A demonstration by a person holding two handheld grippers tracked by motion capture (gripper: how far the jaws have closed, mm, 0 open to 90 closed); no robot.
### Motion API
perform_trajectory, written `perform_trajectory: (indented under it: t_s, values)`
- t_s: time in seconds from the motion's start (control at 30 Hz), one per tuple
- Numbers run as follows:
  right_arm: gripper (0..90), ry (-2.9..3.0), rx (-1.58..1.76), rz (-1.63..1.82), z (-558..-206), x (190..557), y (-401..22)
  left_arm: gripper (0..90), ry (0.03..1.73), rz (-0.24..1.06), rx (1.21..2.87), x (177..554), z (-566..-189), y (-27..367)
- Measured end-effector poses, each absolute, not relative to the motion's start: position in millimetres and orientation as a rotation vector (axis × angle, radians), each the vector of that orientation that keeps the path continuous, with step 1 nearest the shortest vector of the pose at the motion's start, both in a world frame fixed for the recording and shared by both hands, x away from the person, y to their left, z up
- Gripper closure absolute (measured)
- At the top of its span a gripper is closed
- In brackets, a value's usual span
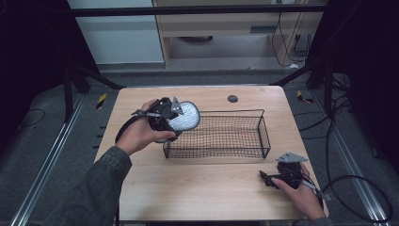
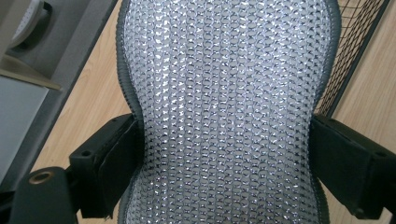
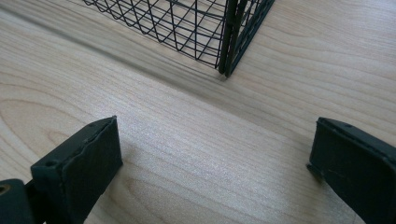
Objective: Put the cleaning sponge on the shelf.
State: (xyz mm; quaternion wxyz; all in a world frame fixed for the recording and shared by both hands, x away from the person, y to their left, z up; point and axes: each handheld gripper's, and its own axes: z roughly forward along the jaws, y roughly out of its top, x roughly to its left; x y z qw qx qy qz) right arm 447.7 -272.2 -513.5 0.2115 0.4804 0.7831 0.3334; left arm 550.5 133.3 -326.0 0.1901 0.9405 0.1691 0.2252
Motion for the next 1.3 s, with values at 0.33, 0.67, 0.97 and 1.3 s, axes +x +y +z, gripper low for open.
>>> perform_trajectory:
  t_s: [0.33, 0.67, 0.97, 1.3]
  values:
    - [2.3, 2.173, 1.34, 0.93, -513.5, 447.8, -271.8, 11.6, 0.412, 0.636, 2.675, 554.5, -328.9, 112.8]
    - [2.3, 2.176, 1.337, 0.93, -513.5, 447.9, -271.8, 12.5, 0.368, 0.635, 2.701, 556.0, -331.5, 97.4]
    - [2.0, 2.178, 1.335, 0.927, -513.4, 448.5, -271.6, 13.5, 0.324, 0.621, 2.72, 558.3, -336.9, 85.5]
    - [1.9, 2.181, 1.333, 0.926, -513.4, 448.9, -271.4, 13.9, 0.319, 0.599, 2.742, 564.3, -344.7, 79.6]
